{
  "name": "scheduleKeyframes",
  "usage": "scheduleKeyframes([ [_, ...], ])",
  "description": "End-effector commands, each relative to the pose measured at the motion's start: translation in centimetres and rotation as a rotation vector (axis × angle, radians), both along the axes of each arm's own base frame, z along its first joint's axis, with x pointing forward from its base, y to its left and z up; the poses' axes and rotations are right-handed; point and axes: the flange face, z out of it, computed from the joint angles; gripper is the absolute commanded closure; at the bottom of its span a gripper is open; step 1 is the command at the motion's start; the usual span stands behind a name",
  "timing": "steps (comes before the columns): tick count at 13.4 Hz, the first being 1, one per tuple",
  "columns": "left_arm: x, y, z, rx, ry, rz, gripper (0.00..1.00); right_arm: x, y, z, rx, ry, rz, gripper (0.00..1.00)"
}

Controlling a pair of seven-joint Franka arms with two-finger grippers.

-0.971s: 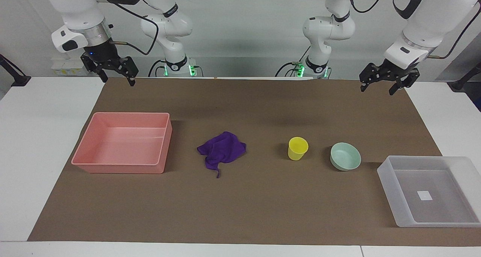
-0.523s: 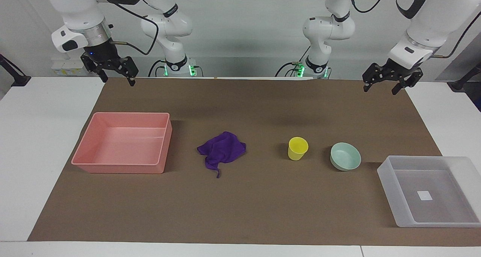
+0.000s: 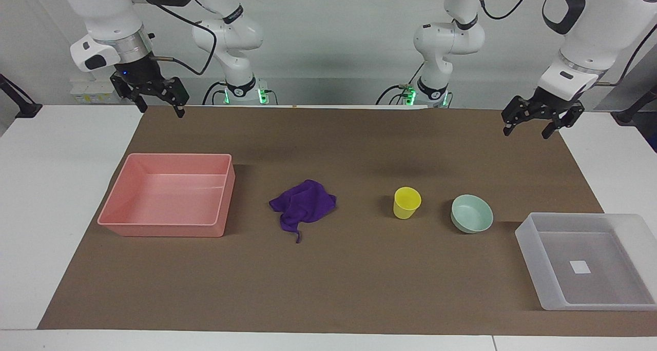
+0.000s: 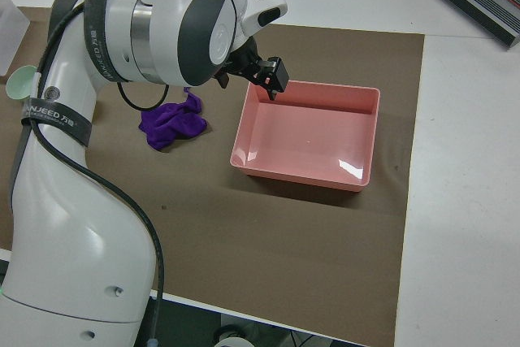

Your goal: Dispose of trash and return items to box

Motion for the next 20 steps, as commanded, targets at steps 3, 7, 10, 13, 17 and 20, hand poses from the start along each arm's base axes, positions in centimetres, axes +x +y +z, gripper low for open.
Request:
scheduleKeyframes([
  [3, -0.6, 0.0, -5.3, -0.002, -0.032, 0.044, 0.00, -0.8, -0.1, 0.1, 0.018, 0.004, 0.016, 0.00],
  [7, 0.2, -0.8, -11.4, -0.010, -0.054, 0.109, 0.00, -0.8, -0.1, 0.1, 0.018, 0.004, 0.014, 0.00],
  [10, 2.2, -0.7, -15.8, -0.019, -0.064, 0.130, 0.00, -0.8, -0.1, 0.1, 0.018, 0.004, 0.016, 0.00],
  [13, 2.6, -0.8, -18.9, -0.042, -0.099, 0.190, 0.00, -0.8, -0.1, 0.1, 0.018, 0.004, 0.016, 0.00],
  [17, 4.3, -0.4, -23.9, -0.064, -0.130, 0.231, 0.00, -0.8, -0.5, 0.1, 0.018, 0.006, 0.009, 0.00],
  [20, 5.0, -0.1, -26.5, -0.060, -0.145, 0.237, 0.00, -1.2, 0.2, -0.5, 0.025, 0.002, 0.020, 0.00],
])
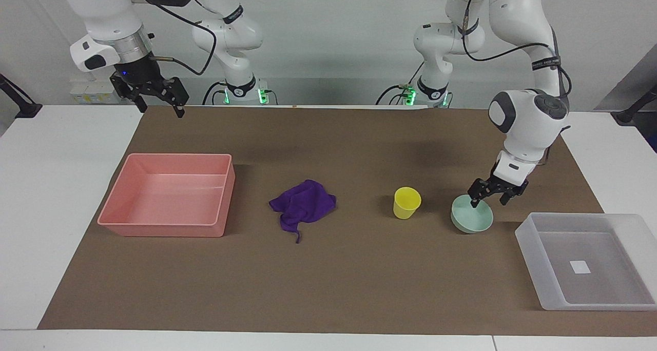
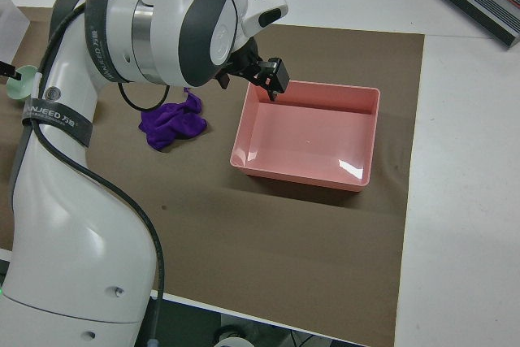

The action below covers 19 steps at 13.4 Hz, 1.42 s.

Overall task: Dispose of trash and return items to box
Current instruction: 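Reach the left gripper to the pale green bowl and grasp its rim, then carry the bowl into the clear bin while the right gripper grasps the cloth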

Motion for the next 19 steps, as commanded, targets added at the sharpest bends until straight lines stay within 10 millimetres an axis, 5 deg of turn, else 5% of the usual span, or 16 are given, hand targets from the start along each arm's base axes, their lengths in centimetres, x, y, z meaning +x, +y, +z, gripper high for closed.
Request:
scheduleKeyframes([
  [1, 0.5, 0.5, -1.6, -0.005, -0.015, 0.024, 0.00, -0.7, 0.9, -0.5, 0.034, -0.035, 0.026, 0.00],
  [2, 0.5, 0.6, -1.6, -0.005, -0.015, 0.026, 0.29, -0.4, 2.0, -0.9, 0.035, -0.071, 0.040, 0.00],
  [3, 0.5, 0.7, -1.7, -0.006, -0.012, 0.027, 0.90, -0.1, 2.7, -1.4, 0.035, -0.096, 0.052, 0.00],
  [4, 0.5, 0.6, -1.6, -0.007, -0.012, 0.026, 1.00, 0.1, 3.7, -1.9, 0.037, -0.106, 0.058, 0.00],
  [9, 1.1, 0.6, 0.1, -0.008, -0.033, 0.022, 1.00, 2.2, 11.0, -6.1, 0.050, -0.140, 0.056, 0.00],
  [14, 3.0, 0.9, 6.7, -0.016, -0.066, 0.020, 1.00, 4.4, 18.0, -12.5, 0.062, -0.143, 0.038, 0.00],
  [16, 4.7, 3.3, 10.0, -0.018, -0.089, 0.053, 1.00, 4.8, 21.7, -16.6, 0.073, -0.151, 0.048, 0.00],
  [19, 6.8, 7.3, 11.7, -0.019, -0.150, 0.121, 1.00, 5.2, 25.4, -23.3, 0.080, -0.174, 0.070, 0.00],
])
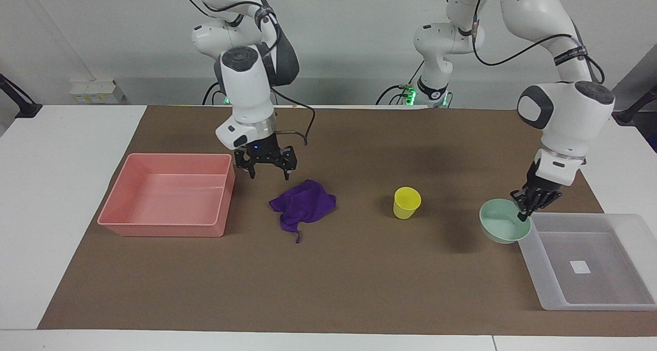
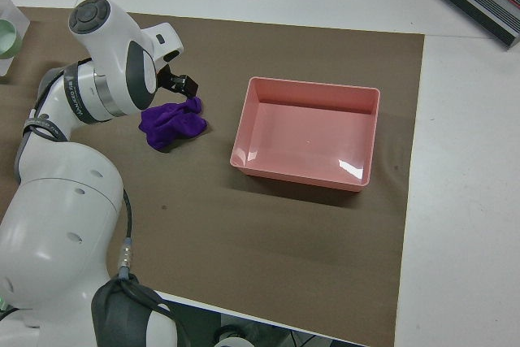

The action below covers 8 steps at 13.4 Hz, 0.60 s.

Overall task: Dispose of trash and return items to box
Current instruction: 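Carry the bowl into the clear bin while the right gripper grasps the cloth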

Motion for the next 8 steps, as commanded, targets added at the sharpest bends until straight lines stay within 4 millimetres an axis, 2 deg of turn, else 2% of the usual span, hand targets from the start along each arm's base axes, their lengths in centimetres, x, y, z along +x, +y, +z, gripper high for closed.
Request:
scheduleKeyframes([
  [1, 2.8, 2.7, 1.3, -0.015, -0.025, 0.048, 1.00, 0.2, 1.2, -4.8, 0.024, -0.015, -0.007, 0.00],
  [3, 4.3, 6.5, 1.6, -0.009, -0.045, 0.100, 1.00, -0.8, 4.9, -8.6, 0.019, 0.001, 0.022, 0.00],
  [4, 4.6, 7.6, 0.6, -0.001, -0.047, 0.114, 1.00, -0.9, 5.2, -10.1, 0.011, 0.011, 0.037, 0.00],
  [7, 7.6, 11.8, 0.4, 0.016, -0.076, 0.158, 1.00, -0.9, 5.0, -11.8, 0.007, 0.008, 0.046, 0.00],
  [8, 8.0, 12.9, -0.9, 0.037, -0.075, 0.166, 1.00, -1.0, 4.9, -12.5, 0.012, -0.011, 0.056, 0.00],
])
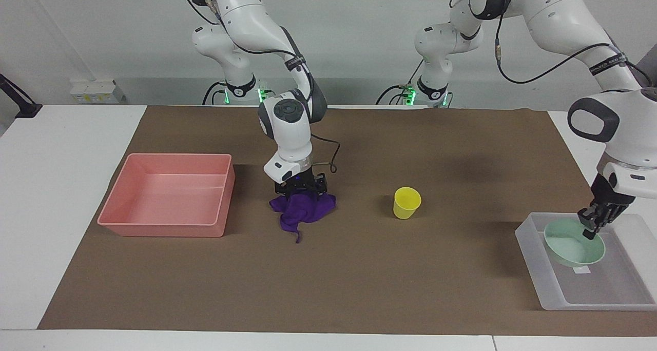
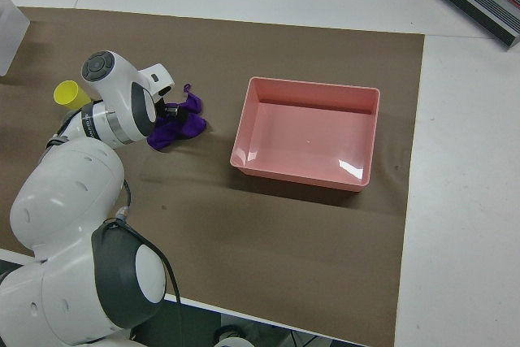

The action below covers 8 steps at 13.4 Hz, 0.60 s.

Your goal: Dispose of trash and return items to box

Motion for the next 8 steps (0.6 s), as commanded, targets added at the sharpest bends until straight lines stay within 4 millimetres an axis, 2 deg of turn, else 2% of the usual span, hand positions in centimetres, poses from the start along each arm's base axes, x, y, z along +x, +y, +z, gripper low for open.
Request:
scheduleKeyframes([
  [1, 2.4, 2.7, -2.4, 0.054, 0.006, 0.015, 1.00, -0.2, -0.6, -0.9, 0.023, -0.027, 0.008, 0.05],
  [2, 2.8, 3.0, -3.1, 0.064, -0.001, 0.017, 1.00, -0.2, -0.5, -0.9, 0.021, -0.024, 0.016, 0.53],
  [3, 3.0, 3.3, -4.5, 0.065, 0.004, 0.021, 1.00, -0.3, -0.6, -0.9, 0.022, -0.017, 0.003, 0.95],
  [4, 3.2, 3.5, -5.3, 0.070, -0.007, 0.025, 1.00, -0.4, -0.5, -0.8, 0.022, -0.015, -0.003, 1.00],
  [5, 2.9, 4.9, -6.2, 0.074, -0.012, 0.043, 1.00, -0.4, -0.5, -0.8, 0.026, -0.011, -0.033, 1.00],
  [8, 1.6, 5.1, -9.0, 0.072, 0.022, 0.043, 1.00, -0.4, -0.9, -0.1, -0.004, 0.020, -0.037, 1.00],
])
